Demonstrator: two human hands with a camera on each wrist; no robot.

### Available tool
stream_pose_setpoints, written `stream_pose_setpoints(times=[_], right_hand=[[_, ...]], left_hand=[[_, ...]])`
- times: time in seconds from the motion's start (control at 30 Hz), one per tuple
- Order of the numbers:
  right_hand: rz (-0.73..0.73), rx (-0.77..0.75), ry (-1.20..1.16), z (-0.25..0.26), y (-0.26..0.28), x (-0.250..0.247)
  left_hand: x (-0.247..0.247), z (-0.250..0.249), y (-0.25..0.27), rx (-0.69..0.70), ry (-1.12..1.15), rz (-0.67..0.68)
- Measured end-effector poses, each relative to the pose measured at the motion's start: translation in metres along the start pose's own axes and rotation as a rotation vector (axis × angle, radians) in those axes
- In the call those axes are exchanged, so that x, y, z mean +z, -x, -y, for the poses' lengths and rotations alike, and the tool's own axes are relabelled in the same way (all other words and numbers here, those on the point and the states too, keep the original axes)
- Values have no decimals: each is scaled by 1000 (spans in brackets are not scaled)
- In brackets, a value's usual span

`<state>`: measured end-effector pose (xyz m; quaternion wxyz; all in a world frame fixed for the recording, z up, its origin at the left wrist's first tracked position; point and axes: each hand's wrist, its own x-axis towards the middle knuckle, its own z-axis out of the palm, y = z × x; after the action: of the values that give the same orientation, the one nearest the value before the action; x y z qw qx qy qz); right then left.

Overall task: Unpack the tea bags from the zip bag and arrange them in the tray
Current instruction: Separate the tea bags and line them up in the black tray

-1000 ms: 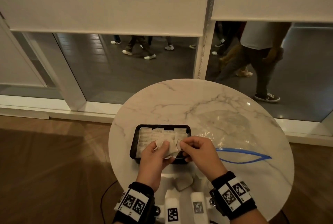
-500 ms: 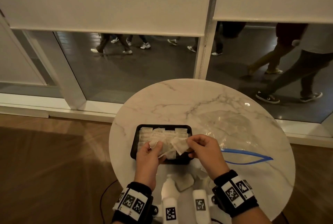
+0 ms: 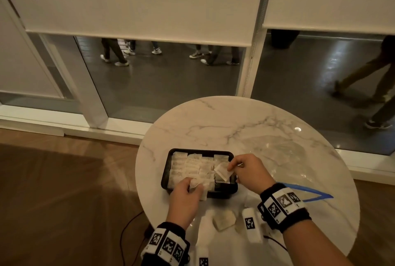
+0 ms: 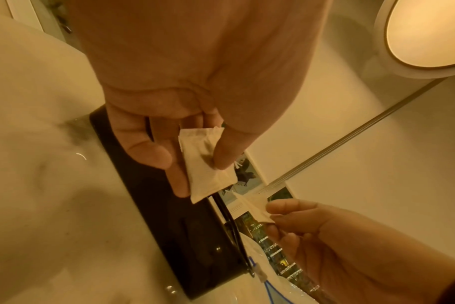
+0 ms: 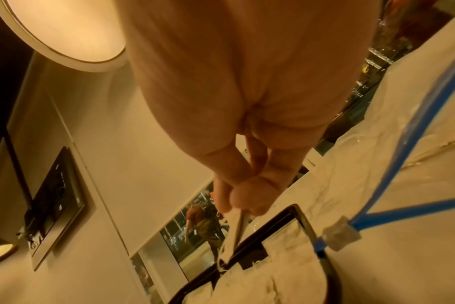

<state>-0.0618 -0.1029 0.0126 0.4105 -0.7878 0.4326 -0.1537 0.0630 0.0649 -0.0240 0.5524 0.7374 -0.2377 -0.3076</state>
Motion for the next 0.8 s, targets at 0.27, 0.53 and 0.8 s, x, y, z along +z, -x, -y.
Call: stream_pose_setpoints(times=[0.27,0.53,0.8], right_hand=[[140,-3,270,3,-13,-2],[281,-32,454,12,-38,10],[296,-75,720,17,-57,24]], left_hand=[[-1,9,-3,4,-30,18],[0,12,-6,10,-34,14],[-2,16,-7,20,-29,29]])
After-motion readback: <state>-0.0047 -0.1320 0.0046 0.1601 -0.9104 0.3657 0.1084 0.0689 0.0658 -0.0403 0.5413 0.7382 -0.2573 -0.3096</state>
